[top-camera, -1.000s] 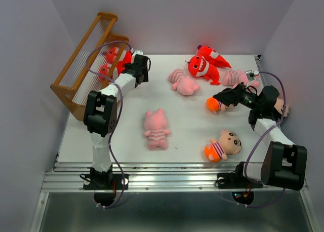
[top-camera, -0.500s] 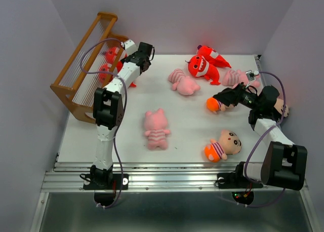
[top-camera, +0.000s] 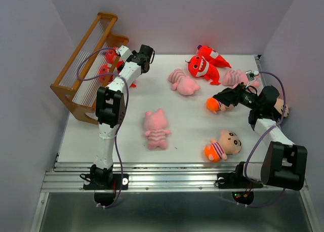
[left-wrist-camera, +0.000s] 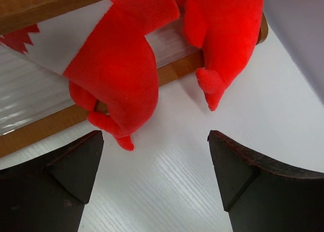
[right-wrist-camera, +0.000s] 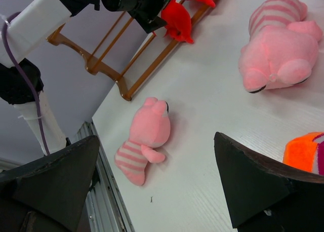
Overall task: Place and organize the stuffed toys onto the shelf
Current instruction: Place the stuffed toy onto shelf
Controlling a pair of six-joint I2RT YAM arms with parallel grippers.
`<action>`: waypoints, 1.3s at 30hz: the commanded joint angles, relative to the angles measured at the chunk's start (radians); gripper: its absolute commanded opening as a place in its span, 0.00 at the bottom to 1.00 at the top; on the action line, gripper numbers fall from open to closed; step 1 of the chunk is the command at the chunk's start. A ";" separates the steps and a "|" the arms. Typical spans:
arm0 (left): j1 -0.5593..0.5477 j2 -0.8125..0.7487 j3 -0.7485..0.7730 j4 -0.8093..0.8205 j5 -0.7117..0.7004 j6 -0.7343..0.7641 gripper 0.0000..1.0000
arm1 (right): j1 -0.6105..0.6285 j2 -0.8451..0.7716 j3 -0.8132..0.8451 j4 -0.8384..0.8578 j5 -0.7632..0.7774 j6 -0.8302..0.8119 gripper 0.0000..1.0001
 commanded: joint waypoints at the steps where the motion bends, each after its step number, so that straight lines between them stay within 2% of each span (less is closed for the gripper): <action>1: 0.021 -0.002 0.030 -0.052 -0.083 -0.071 0.94 | -0.009 -0.001 0.022 0.032 -0.010 -0.021 1.00; 11: 0.068 0.026 0.035 -0.054 -0.082 -0.075 0.83 | -0.009 0.000 0.024 0.032 -0.008 -0.021 1.00; 20: 0.072 0.009 0.000 -0.027 -0.060 -0.058 0.82 | -0.009 0.005 0.024 0.032 -0.008 -0.021 1.00; 31: 0.065 -0.124 -0.186 0.156 0.041 0.152 0.87 | -0.009 0.011 0.027 0.030 -0.013 -0.020 1.00; 39: 0.032 -0.201 -0.255 0.222 0.032 0.285 0.88 | -0.009 0.019 0.027 0.030 -0.016 -0.017 1.00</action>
